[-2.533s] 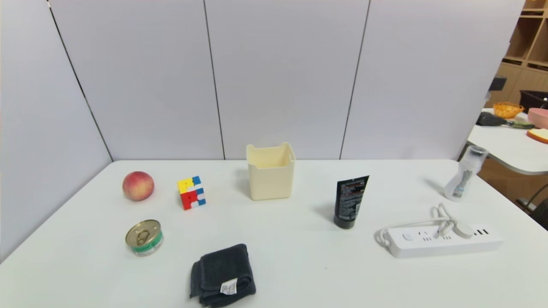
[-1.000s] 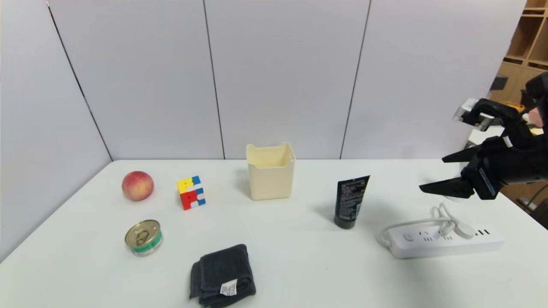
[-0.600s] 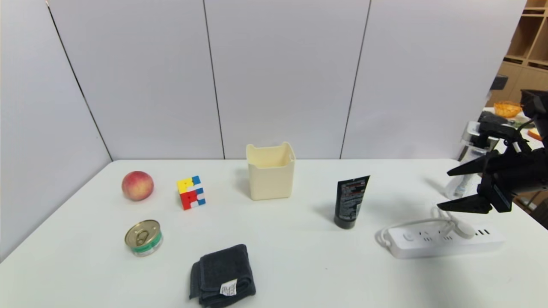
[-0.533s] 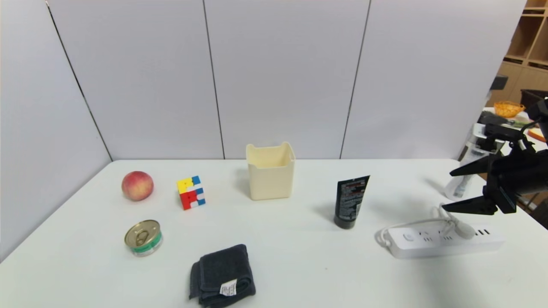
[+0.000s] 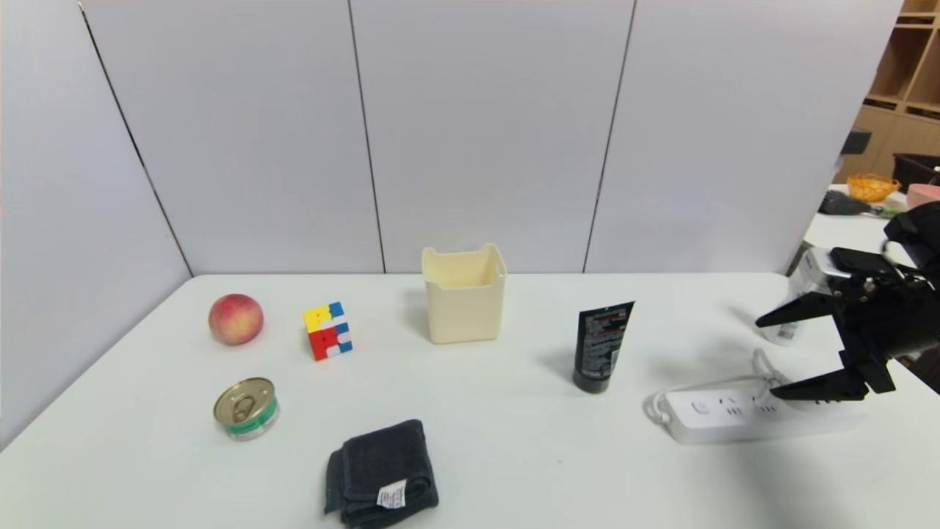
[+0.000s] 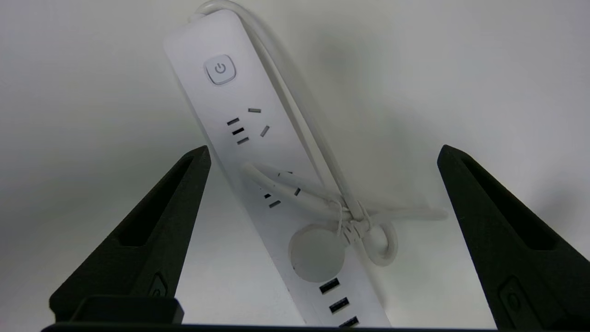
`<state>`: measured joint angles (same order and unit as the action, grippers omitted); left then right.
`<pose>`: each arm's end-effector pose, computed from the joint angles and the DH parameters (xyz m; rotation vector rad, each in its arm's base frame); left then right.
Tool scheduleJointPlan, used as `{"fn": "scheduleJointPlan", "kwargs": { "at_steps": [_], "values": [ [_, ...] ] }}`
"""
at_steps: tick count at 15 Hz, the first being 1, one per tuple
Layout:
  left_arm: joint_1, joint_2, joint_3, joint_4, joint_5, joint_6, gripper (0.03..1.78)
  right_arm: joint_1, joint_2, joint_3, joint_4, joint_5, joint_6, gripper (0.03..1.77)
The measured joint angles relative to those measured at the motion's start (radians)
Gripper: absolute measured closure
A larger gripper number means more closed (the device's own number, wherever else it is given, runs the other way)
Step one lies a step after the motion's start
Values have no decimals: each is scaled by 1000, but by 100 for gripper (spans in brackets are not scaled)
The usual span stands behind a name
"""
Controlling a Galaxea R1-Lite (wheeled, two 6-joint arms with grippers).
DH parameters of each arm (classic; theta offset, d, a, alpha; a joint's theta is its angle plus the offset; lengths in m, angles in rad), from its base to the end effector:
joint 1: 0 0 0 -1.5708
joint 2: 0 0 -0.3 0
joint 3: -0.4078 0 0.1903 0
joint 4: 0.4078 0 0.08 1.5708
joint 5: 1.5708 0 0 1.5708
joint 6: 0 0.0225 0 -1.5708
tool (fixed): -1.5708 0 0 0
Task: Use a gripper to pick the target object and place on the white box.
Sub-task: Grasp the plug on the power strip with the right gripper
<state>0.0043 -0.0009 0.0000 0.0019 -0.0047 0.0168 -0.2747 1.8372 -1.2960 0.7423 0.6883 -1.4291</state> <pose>-0.0229 -0.0002 0.0753 0.0168 0.0010 -0.0004 0.2880 -0.0663 0.1707 -0.6591 0.6346 1.0221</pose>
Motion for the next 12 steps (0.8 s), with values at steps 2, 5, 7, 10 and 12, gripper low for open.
{"fn": "scheduleJointPlan", "kwargs": {
  "at_steps": [2,5,7,10,12],
  "values": [
    [0,0,0,0,0,0,12,17,20,0,0,0,-47,10],
    [0,0,0,0,0,0,12,24,43,0,1,-1,-135,10],
    [0,0,0,0,0,0,12,28,53,-1,13,0,-177,10],
    [0,0,0,0,0,0,12,28,61,-5,29,-6,-193,10],
    [0,0,0,0,0,0,12,28,69,-7,30,-11,-199,10]
  ]
}}
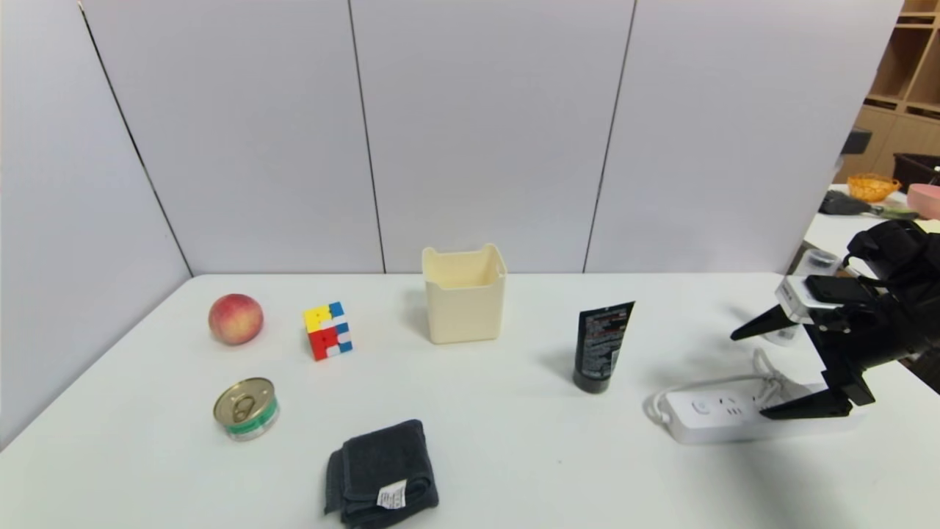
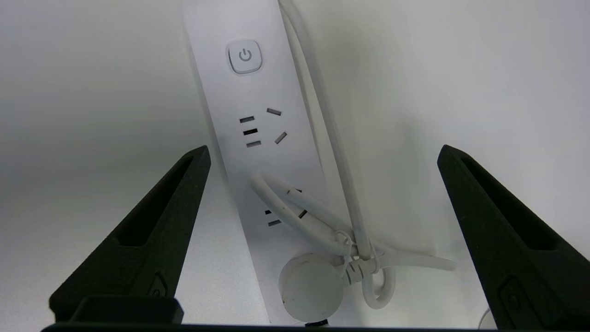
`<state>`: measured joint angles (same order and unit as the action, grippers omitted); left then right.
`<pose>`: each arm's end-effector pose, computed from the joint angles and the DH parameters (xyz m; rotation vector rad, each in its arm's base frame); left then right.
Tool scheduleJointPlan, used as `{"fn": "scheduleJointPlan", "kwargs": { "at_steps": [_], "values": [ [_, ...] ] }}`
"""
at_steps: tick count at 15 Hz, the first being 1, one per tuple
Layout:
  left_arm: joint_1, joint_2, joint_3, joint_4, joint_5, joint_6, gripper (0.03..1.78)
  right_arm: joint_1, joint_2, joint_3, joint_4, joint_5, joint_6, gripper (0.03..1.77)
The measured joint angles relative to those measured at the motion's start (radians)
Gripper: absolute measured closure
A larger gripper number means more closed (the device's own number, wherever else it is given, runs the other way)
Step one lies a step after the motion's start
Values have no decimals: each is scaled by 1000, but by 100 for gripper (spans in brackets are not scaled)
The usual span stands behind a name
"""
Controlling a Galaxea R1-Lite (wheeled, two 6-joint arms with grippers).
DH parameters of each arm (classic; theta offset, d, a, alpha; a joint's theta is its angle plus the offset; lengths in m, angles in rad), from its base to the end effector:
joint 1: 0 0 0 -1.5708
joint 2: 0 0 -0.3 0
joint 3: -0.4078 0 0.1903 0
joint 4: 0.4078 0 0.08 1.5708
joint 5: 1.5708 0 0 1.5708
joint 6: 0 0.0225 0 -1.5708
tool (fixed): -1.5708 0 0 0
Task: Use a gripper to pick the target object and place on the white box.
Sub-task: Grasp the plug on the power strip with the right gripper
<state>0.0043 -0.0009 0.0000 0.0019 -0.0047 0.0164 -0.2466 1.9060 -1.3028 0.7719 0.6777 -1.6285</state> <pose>-0.0229 -0.0002 0.0753 0.0164 0.0010 -0.0004 0.2986 -0.0606 0.1507 -0.7830 0.5953 1.1622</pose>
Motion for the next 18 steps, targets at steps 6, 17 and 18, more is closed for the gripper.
{"fn": "scheduleJointPlan", "kwargs": {
  "at_steps": [6,17,18],
  "values": [
    [0,0,0,0,0,0,12,9,39,-2,0,-24,-32,9],
    [0,0,0,0,0,0,12,0,114,-5,-1,-95,-35,9],
    [0,0,0,0,0,0,12,0,119,-9,-1,-97,-35,9]
  ]
}}
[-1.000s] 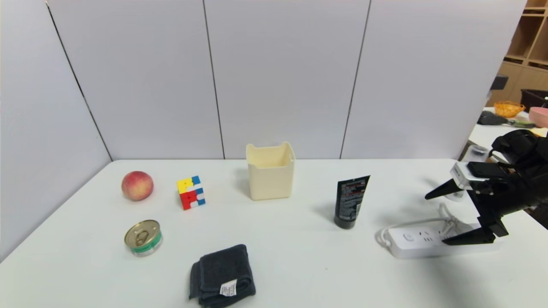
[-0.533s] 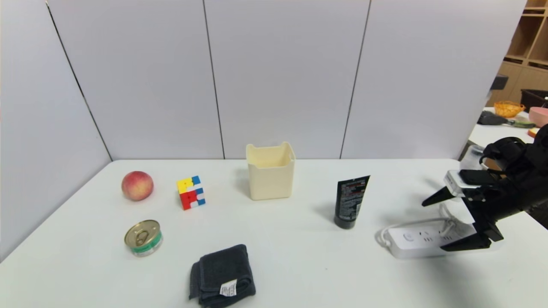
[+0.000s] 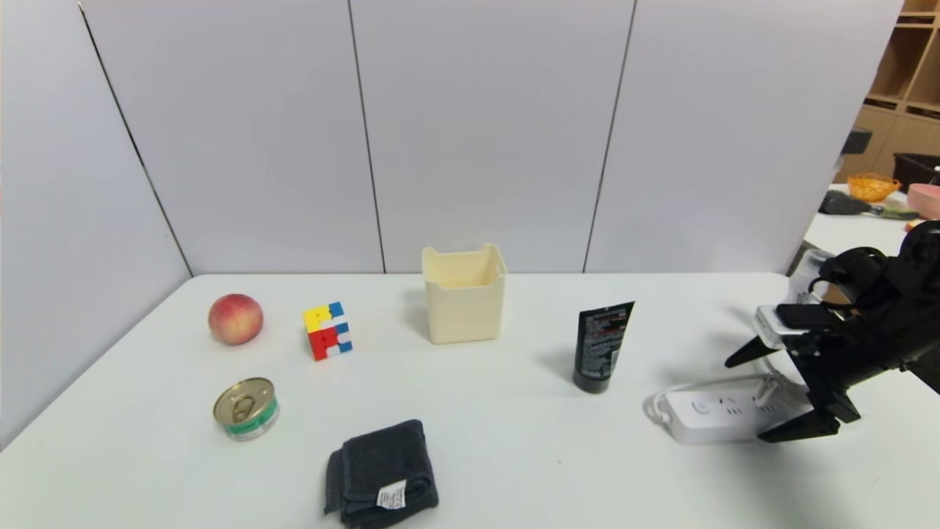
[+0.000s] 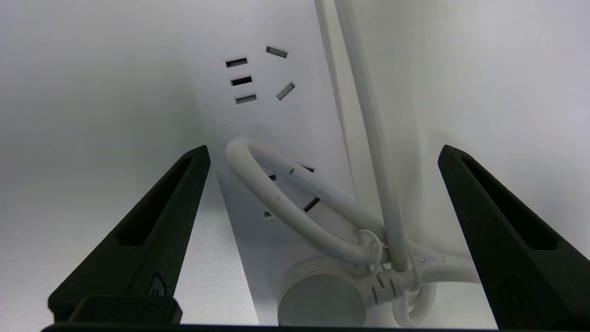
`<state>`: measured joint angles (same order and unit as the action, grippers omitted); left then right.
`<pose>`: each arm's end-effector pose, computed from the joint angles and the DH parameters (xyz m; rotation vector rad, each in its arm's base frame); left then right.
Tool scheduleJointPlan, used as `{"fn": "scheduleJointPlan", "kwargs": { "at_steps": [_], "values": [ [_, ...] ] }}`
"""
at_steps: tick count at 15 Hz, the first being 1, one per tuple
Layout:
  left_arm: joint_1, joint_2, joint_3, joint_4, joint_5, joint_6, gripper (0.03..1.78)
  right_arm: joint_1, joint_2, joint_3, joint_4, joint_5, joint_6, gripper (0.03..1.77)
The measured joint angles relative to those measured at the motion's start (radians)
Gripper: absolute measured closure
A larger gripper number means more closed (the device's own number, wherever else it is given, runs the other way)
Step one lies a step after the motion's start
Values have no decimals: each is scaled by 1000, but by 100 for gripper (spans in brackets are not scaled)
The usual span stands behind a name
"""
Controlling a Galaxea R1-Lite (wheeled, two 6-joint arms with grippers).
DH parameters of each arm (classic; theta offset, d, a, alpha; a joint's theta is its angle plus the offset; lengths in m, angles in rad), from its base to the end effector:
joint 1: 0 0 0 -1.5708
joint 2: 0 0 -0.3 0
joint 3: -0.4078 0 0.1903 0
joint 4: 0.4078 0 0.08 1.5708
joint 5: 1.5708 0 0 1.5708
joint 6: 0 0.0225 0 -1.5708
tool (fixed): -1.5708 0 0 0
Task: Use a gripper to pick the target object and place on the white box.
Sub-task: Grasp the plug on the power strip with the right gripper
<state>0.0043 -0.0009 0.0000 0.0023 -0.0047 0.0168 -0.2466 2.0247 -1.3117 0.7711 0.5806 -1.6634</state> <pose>-0.0229 -0.0002 0.0752 0.0168 0.0014 -0.0004 0.3149 -0.0665 0.1140 -0.7920 0.7296 1.2072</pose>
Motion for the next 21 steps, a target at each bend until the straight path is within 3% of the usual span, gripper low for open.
{"fn": "scheduleJointPlan", "kwargs": {
  "at_steps": [11,21],
  "values": [
    [0,0,0,-1,0,0,12,0,14,-22,3,-96,11,9],
    [0,0,0,0,0,0,12,2,26,-24,3,-98,11,9]
  ]
}}
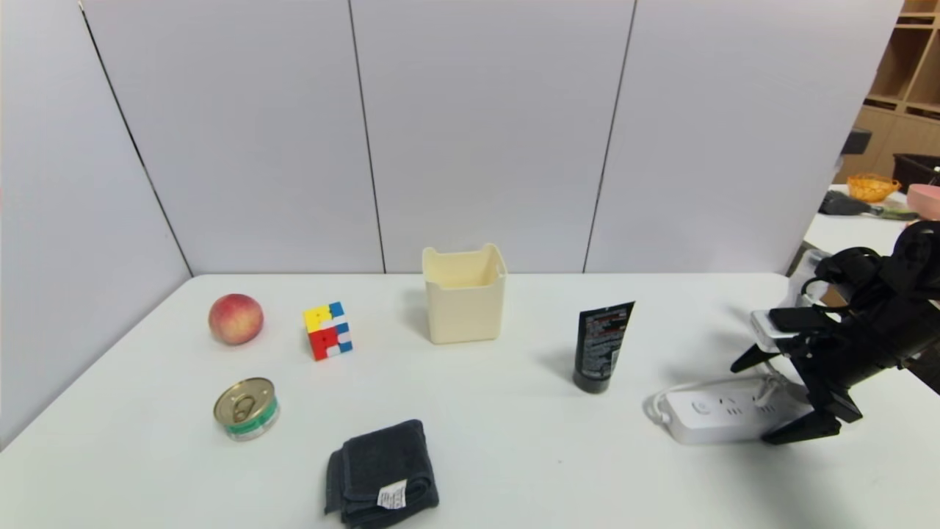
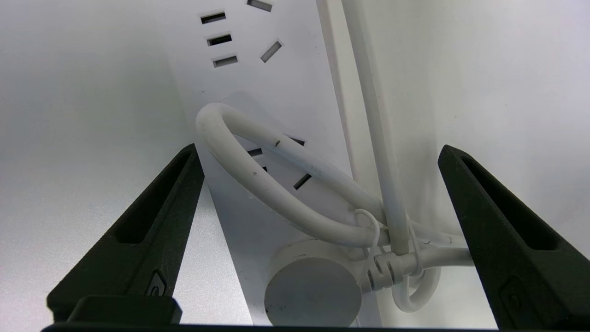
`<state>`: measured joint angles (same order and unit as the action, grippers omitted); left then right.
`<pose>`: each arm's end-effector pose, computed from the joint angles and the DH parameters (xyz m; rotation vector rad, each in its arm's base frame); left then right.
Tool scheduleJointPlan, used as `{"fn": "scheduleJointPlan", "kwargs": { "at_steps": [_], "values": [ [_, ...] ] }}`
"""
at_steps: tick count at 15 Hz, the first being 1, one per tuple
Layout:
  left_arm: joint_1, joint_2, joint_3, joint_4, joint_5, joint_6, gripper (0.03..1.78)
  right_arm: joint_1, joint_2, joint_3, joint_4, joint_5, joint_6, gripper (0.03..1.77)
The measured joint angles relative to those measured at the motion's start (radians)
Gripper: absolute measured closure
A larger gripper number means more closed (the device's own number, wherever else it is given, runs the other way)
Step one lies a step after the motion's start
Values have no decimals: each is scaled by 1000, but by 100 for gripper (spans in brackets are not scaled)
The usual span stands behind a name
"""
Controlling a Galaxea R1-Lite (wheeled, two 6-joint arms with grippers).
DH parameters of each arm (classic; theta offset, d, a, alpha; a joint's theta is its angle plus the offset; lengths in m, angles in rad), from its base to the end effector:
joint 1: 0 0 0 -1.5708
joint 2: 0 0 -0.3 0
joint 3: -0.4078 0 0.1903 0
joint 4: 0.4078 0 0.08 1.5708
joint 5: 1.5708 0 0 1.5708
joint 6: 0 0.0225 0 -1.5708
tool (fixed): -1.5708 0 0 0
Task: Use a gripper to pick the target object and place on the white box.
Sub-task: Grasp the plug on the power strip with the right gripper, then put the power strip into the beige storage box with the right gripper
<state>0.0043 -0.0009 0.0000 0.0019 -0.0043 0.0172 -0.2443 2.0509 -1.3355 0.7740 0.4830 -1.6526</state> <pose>-0.0229 -0.0002 0.0753 0.0172 0.0010 0.0000 0.3208 -0.0692 0.1089 -0.8413 0.8216 1.1827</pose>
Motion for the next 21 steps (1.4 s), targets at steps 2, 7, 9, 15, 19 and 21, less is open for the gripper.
{"fn": "scheduleJointPlan", "kwargs": {
  "at_steps": [2,7,9,15,19,21],
  "values": [
    [0,0,0,0,0,0,12,0,0,0,0,0,-1,9],
    [0,0,0,0,0,0,12,3,-1,-5,-1,0,-2,58],
    [0,0,0,0,0,-1,12,4,-2,-5,0,3,-6,81],
    [0,0,0,0,0,0,12,5,-8,-6,0,9,-7,94],
    [0,0,0,0,0,0,12,8,-13,-4,1,9,-7,94],
    [0,0,0,0,0,0,12,8,-14,-5,15,10,-7,94]
  ]
}}
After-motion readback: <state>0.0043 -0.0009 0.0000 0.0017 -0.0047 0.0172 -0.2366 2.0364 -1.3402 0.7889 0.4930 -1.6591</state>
